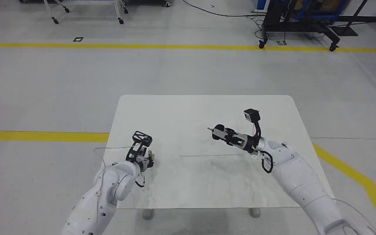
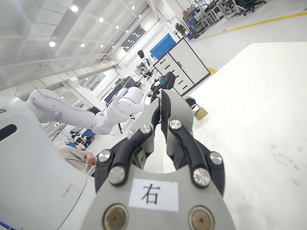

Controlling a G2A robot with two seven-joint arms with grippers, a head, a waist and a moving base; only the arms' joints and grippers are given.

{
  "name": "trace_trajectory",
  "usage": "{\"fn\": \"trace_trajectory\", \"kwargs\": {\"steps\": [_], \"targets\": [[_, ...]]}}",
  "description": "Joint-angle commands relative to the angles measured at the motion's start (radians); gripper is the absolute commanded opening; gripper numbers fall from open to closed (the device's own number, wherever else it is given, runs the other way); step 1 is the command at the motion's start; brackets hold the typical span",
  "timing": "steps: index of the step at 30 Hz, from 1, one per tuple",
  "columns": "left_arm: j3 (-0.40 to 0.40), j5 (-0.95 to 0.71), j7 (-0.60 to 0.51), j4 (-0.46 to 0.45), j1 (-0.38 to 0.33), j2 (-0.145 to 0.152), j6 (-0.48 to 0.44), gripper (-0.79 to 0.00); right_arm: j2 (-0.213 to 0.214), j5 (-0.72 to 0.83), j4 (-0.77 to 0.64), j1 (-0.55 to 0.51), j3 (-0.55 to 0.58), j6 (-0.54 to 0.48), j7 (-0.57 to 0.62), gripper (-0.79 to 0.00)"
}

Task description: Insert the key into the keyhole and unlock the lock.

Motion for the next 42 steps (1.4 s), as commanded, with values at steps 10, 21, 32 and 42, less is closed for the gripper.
{"fn": "trace_trajectory", "kwargs": {"steps": [10,21,32,42], "targets": [[0.017,0.052,-0.016,-0.007,0.007,-0.009,0.047,-0.785,0.0,0.0,0.0,0.0,0.0,0.0,0.0,-0.785],[0.014,0.046,0.0,-0.009,0.006,-0.015,0.028,-0.73,0.0,0.0,0.0,0.0,0.0,0.0,0.0,-0.785],[0.003,0.044,0.001,-0.003,0.008,-0.02,0.024,-0.785,0.0,0.0,0.0,0.0,0.0,0.0,0.0,-0.785],[0.006,0.079,0.009,0.027,-0.004,-0.027,0.045,-0.785,0.0,0.0,0.0,0.0,0.0,0.0,0.0,-0.785]]}}
